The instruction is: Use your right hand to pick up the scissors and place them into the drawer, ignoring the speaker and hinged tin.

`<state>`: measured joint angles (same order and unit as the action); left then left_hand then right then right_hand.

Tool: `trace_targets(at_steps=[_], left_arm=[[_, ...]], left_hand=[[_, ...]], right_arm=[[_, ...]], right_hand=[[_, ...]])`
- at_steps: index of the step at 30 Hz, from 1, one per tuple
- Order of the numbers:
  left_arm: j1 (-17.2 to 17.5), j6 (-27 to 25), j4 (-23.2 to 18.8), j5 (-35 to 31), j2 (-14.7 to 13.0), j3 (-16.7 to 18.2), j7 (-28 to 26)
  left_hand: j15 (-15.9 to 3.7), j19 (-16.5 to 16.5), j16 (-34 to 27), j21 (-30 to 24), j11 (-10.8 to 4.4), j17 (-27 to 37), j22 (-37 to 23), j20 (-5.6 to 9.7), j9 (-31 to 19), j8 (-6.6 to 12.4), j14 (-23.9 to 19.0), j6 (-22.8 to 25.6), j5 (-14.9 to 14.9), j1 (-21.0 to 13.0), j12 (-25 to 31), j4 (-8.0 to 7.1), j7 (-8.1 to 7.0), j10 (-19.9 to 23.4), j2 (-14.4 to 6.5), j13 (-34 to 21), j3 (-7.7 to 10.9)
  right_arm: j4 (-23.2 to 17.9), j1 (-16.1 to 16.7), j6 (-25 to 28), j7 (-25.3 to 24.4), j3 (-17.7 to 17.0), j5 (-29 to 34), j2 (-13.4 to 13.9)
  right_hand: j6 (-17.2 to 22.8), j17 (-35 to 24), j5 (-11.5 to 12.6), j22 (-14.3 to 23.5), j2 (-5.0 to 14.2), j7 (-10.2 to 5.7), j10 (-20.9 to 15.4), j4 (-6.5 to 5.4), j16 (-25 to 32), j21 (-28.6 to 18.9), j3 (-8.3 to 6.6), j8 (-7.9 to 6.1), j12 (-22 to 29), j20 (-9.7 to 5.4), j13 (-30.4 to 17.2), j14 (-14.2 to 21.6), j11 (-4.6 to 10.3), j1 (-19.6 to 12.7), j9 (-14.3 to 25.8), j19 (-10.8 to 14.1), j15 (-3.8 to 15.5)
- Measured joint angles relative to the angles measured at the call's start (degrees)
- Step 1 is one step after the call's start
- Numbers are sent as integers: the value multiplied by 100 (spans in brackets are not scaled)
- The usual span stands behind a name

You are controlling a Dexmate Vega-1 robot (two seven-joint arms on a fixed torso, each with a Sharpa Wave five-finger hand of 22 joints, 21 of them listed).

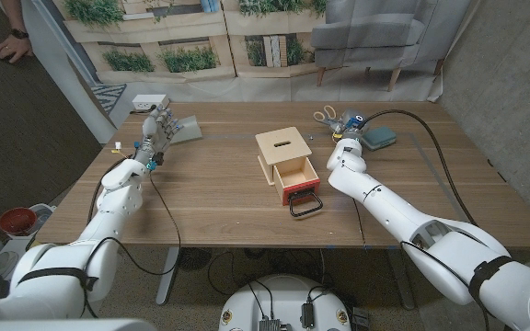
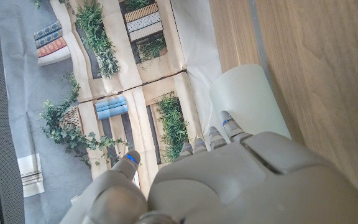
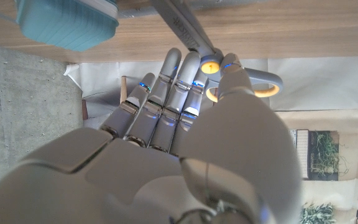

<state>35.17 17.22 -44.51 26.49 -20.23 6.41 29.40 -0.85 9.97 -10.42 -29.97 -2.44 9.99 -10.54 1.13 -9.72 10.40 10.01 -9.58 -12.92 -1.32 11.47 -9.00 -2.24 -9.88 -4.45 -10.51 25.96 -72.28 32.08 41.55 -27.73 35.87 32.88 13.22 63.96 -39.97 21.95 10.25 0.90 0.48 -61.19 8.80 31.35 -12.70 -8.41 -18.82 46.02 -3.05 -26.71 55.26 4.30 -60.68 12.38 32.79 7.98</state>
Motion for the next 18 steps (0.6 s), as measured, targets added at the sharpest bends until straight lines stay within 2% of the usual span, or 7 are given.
trace_targets(at_steps=[7,8,18], left_arm=[[-18,103,39,25,-9,2,138],[-69,119,195,31,-35,9,157],[-129,218,377,57,-82,20,295]], left_hand=[[0,0,0,0,0,0,0,0,0,0,0,0,0,0,0,3,0,0,0,0,-24],[0,0,0,0,0,0,0,0,0,0,0,0,0,0,0,-11,0,0,0,0,-38],[0,0,0,0,0,0,1,0,0,0,0,0,0,0,0,-10,0,0,0,0,-37]], right_arm=[[-273,191,-18,-24,-140,-16,46],[-309,219,-115,-145,-157,-100,51],[-561,415,-281,-362,-295,-221,72]], right_hand=[[2,-26,0,0,0,-2,0,7,-22,0,-7,0,0,0,2,39,0,0,0,0,0],[2,-26,0,0,0,-2,0,17,-22,0,-17,0,0,0,8,39,0,0,0,0,0],[2,-26,-1,0,0,-2,1,23,-63,0,-22,0,0,0,11,48,-1,0,-1,0,-9]])
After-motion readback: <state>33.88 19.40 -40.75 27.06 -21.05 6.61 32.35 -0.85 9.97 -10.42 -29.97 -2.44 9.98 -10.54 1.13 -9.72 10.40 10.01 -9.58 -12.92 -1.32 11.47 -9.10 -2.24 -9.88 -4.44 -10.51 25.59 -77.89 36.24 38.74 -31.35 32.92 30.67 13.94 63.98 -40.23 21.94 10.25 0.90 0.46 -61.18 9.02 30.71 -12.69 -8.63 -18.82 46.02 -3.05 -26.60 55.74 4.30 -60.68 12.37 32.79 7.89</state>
